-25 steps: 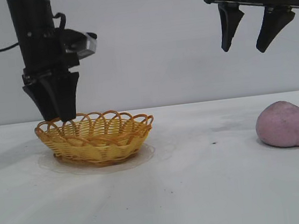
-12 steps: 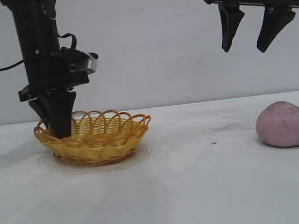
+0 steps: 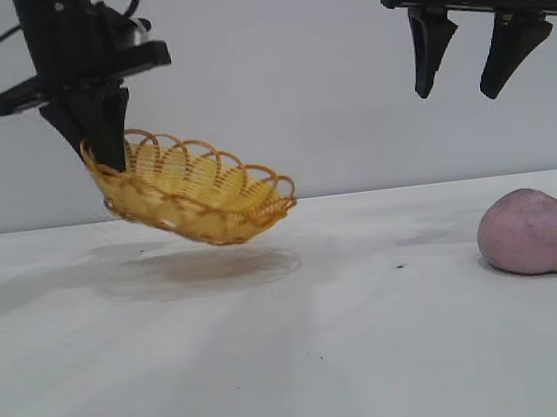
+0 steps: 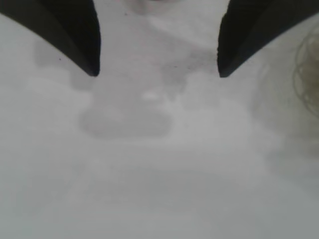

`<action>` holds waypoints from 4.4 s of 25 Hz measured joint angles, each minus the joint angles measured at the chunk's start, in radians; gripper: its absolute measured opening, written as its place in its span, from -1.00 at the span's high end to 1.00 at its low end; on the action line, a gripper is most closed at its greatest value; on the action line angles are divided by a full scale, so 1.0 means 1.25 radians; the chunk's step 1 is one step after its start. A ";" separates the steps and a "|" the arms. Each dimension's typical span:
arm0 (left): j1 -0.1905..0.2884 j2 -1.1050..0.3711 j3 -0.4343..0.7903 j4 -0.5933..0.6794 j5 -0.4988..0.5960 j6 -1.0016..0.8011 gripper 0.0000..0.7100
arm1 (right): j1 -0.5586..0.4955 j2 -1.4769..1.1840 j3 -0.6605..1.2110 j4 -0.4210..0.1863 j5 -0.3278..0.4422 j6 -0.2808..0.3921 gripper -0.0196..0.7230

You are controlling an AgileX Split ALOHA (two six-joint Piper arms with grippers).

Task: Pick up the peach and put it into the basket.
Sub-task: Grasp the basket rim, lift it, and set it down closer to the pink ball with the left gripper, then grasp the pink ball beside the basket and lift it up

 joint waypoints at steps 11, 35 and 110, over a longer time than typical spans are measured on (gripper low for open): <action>0.000 -0.104 0.318 -0.279 -0.212 -0.011 1.00 | 0.000 0.000 0.000 0.000 -0.006 0.000 -0.18; -0.062 -0.030 0.348 -0.357 -0.329 -0.007 -0.30 | 0.000 0.000 0.000 0.000 -0.017 0.000 -0.18; 0.184 -1.553 1.002 0.221 -0.059 -0.060 -0.40 | 0.000 0.000 0.000 -0.034 0.064 0.000 -0.18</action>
